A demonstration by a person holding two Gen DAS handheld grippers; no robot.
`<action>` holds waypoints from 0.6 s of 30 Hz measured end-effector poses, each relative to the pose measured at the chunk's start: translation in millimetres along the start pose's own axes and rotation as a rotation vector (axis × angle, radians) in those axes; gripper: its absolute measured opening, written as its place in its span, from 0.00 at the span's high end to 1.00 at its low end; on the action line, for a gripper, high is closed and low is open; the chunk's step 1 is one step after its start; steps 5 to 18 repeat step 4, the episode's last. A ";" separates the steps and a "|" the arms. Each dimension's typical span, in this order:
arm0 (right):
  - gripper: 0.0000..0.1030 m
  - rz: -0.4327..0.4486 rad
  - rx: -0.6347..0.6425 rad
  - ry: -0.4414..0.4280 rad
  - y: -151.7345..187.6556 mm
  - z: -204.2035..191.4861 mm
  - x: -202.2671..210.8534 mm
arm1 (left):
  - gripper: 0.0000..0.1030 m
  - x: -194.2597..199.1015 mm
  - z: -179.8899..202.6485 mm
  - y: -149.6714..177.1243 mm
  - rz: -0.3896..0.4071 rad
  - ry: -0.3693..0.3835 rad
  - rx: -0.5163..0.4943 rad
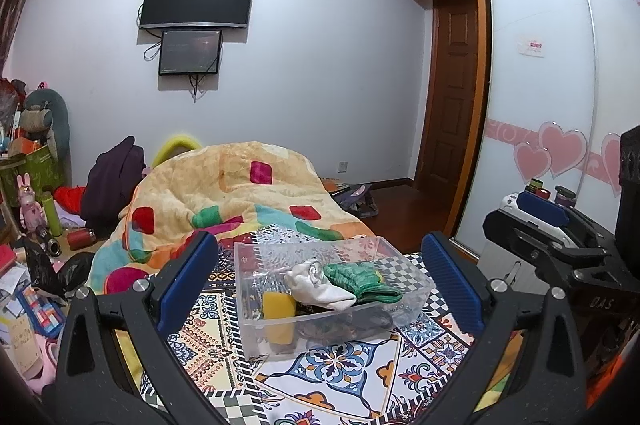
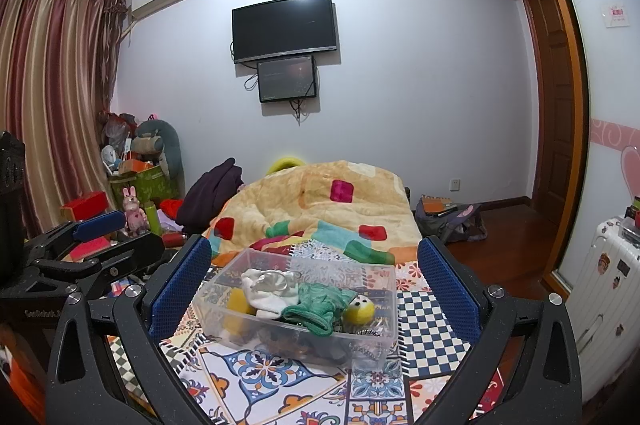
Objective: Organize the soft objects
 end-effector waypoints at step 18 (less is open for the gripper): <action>0.00 -0.003 -0.001 0.000 0.8 0.8 -1.4 | 0.00 -1.2 -2.6 0.3 -0.005 -0.001 0.014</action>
Point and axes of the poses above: each gripper's, at about its wrist camera, not at the fingertips, and x roughly against the way its jaws point, z to its right, y to its underside, the point moved 1 cm from there along -x, roughly the way its jaws point, and after that the axes turned 11 degrees about y, right-handed, at the moved point
